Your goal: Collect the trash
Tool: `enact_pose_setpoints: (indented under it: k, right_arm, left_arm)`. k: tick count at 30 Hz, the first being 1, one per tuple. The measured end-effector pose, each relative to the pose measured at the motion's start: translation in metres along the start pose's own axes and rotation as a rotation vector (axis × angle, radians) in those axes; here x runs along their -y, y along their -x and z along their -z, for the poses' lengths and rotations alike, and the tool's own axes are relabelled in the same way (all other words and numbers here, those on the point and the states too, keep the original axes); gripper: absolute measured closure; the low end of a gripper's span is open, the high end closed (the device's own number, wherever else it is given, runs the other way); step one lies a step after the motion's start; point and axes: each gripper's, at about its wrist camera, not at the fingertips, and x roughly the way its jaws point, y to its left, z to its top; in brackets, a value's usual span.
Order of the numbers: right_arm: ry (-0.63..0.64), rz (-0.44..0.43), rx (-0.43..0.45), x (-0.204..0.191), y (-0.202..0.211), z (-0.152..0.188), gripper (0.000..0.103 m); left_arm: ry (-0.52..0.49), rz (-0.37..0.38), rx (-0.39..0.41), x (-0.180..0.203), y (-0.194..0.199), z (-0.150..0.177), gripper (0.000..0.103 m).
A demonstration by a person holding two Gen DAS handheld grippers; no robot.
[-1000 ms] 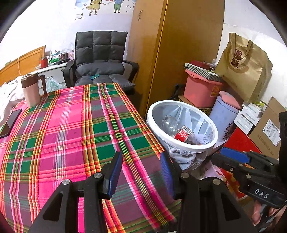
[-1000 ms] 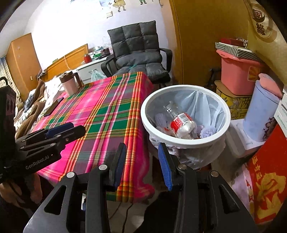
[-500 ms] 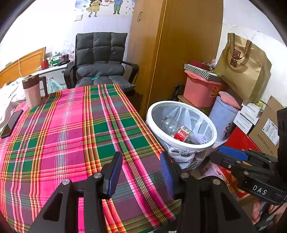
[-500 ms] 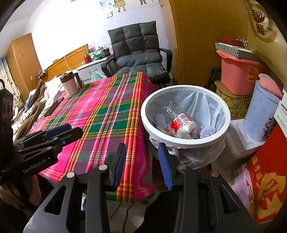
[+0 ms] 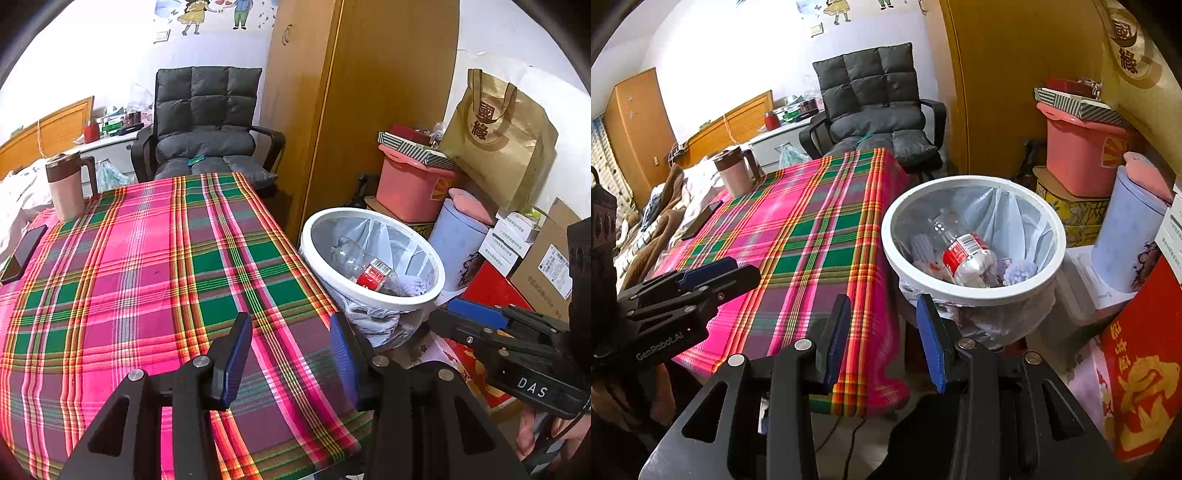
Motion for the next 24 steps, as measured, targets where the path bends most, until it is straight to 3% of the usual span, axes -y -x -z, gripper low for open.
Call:
enact_pose_setpoints:
  k: [24]
  right_arm:
    - [-0.001, 0.002, -0.004, -0.0029, -0.0007, 0.0006, 0.063]
  left_arm:
    - [0.006, -0.003, 0.002, -0.0033, 0.0063, 0.0032, 0.059]
